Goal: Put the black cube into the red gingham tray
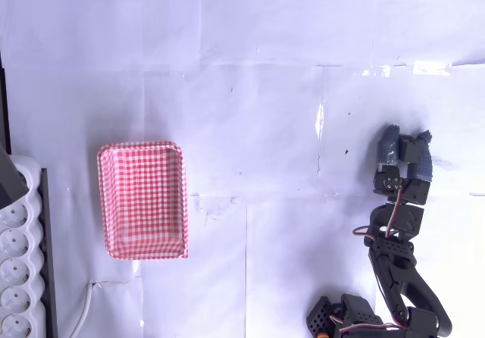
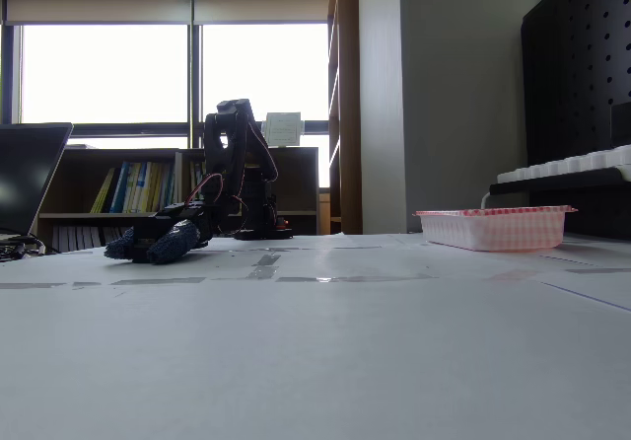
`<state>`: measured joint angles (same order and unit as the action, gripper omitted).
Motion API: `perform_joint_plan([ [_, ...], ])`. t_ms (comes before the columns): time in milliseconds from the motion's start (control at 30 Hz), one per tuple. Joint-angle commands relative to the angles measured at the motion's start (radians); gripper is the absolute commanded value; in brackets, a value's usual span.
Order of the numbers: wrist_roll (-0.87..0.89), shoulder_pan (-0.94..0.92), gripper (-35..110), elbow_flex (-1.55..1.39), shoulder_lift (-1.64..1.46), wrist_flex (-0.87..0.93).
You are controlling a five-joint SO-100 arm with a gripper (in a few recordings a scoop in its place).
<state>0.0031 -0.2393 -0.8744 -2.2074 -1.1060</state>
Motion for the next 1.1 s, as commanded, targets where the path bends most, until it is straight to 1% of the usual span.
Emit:
perform_joint_plan([
  [0, 0.038, -0.002, 0, -0.057, 0.058, 0.137],
  [67, 0.064, -0.002, 0, -0.069, 0.147, 0.342],
  [167, 0.081, 0.011, 0, -0.118, 0.347, 0.788],
  [233, 0.061, 0.038, 0, -0.172, 0.489, 1.098],
  [267, 0.041, 0.06, 0, -0.196, 0.555, 1.226],
  [400, -0.074, 0.175, 0, -0.359, 0.753, 1.666],
  [533, -0.199, 0.314, 0, -0.594, 0.813, 2.016],
  [700, -0.36, 0.522, 0, -0.988, 0.736, 2.367],
  [800, -0.459, 0.675, 0, -1.321, 0.606, 2.602],
  [867, -0.511, 0.782, 0, -1.548, 0.499, 2.709],
  [967, -0.531, 0.94, 0, -1.775, 0.362, 2.77],
  [1067, -0.517, 1.063, 0, -1.861, 0.262, 2.73],
])
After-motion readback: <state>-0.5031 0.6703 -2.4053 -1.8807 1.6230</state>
